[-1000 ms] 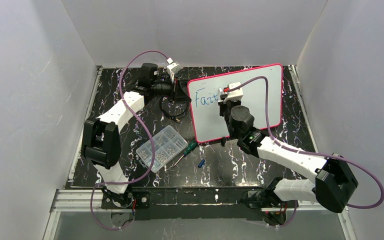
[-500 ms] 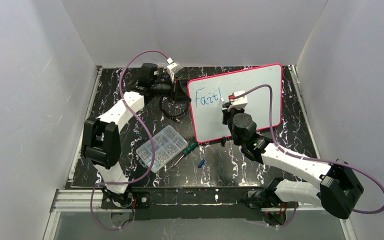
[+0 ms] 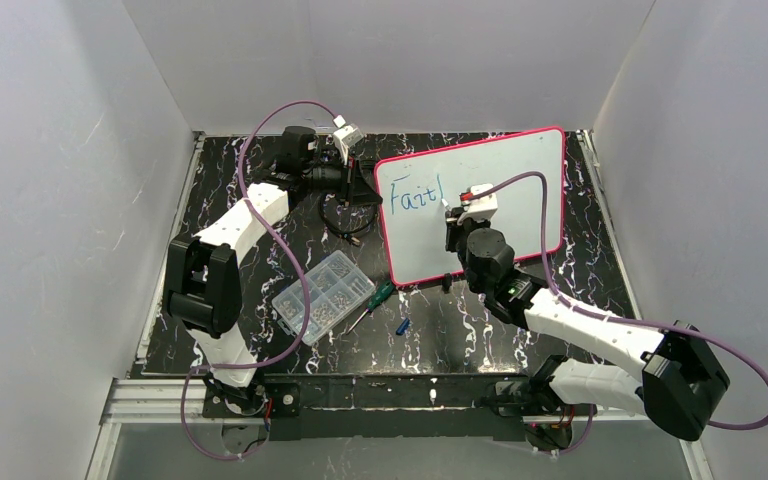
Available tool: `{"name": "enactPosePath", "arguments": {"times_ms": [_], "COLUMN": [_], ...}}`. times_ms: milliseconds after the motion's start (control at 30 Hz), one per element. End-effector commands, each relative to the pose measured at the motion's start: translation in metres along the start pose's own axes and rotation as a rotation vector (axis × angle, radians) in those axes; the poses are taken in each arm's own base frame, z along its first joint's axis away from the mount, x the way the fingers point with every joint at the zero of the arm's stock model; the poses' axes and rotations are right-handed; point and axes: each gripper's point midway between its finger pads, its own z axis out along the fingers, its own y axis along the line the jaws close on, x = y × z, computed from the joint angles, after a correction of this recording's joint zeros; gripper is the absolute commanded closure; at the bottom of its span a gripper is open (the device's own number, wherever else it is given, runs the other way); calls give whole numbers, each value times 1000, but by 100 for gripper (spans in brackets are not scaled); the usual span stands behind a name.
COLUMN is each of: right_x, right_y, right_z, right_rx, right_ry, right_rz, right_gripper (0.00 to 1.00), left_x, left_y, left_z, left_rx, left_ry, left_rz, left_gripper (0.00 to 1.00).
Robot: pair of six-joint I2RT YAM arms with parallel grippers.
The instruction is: Write a sentence on the whiteboard
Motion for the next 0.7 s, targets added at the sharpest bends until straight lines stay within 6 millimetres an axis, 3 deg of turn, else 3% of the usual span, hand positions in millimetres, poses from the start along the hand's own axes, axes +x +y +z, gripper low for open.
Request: {"name": "enactPosePath", "arguments": {"times_ms": [0, 167, 667], "right_x": [-29, -41, -49], "right_y": [2, 2, -7], "right_z": [4, 8, 8], "right_rx": [6, 17, 71], "right_ry": [-73, -102, -134], "right_rz": [24, 18, 8], "right_gripper": [99, 99, 99], "left_x": [-8, -8, -7], "left_y": [-30, -30, -30], "left_z": [-7, -7, -7], "left_rx": [68, 66, 66], "left_ry": [2, 1, 3], "left_rz": [39, 39, 38], "left_gripper": [100, 100, 100]}}
